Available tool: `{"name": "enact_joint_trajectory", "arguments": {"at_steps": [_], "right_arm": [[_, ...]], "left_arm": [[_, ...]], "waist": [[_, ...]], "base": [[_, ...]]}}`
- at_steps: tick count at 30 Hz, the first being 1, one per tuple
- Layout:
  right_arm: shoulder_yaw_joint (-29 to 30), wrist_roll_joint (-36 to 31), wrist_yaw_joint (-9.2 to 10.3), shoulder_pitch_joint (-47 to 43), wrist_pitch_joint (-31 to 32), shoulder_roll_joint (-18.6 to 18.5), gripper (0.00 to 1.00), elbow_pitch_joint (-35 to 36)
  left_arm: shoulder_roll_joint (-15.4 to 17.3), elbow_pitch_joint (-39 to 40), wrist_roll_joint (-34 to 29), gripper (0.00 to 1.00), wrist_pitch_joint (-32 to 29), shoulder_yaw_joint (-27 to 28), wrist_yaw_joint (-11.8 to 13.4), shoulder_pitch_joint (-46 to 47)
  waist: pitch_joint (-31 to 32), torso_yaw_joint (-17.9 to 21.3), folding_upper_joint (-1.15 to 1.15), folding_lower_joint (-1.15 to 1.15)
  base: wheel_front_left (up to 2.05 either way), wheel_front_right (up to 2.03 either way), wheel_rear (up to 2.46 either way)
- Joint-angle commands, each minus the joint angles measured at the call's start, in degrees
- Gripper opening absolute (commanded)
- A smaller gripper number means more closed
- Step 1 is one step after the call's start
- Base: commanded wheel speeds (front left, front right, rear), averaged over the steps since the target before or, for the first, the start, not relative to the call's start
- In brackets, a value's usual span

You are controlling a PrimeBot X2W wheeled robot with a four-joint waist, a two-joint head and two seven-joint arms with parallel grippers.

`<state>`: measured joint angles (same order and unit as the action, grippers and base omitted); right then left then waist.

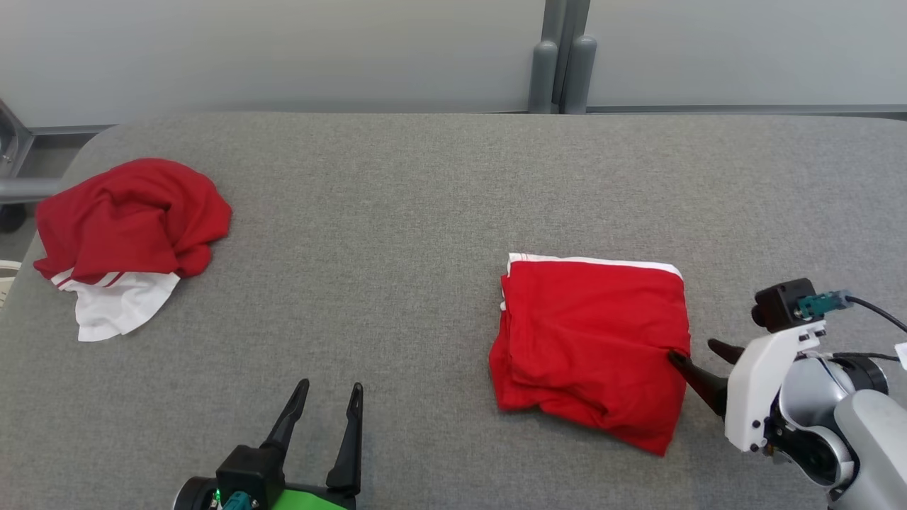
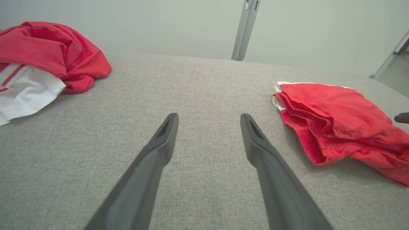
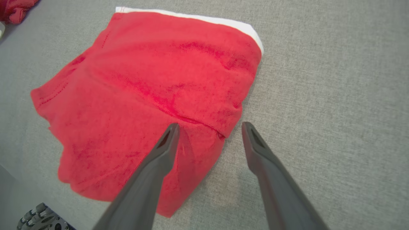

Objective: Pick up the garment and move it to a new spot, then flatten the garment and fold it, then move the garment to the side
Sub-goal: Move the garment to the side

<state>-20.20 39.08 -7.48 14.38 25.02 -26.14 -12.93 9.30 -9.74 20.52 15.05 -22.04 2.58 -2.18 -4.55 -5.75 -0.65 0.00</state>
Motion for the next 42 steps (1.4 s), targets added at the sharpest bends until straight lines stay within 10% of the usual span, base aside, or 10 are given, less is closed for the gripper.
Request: {"name": "enact_joint_trajectory", "arguments": {"at_steps": [1,12,14,42], "right_arm": [[0.6,-0.1,-0.02,-1.0,0.5,-0.3,1.0,0.1],[7.6,2.4,-0.02,-3.1,2.6,8.1,0.97,-5.6],[7.3,3.7,-0.02,-2.7,1.9,9.4,0.0,-5.9],[1.0,4.0,0.0,2.9,-6.4,-5.6,0.0,-6.5]], "left_arm": [[-0.2,0.0,-0.5,1.0,0.2,0.2,-0.1,-0.5],[-1.1,-1.0,-1.6,1.0,0.2,0.6,-1.3,1.0],[-1.2,-1.1,-1.7,1.0,0.2,0.7,-1.4,1.1],[-2.5,-1.3,-4.1,1.0,0.2,1.7,-2.7,6.1]], "waist": [[-0.2,0.0,0.65,0.0],[-0.2,-1.4,0.65,0.0],[-0.2,-1.6,0.65,0.0],[-8.5,14.2,0.65,0.0]], "base": [[0.0,0.0,0.0],[0.0,0.0,0.0],[0.0,0.0,0.0],[0.0,0.0,0.0]]}}
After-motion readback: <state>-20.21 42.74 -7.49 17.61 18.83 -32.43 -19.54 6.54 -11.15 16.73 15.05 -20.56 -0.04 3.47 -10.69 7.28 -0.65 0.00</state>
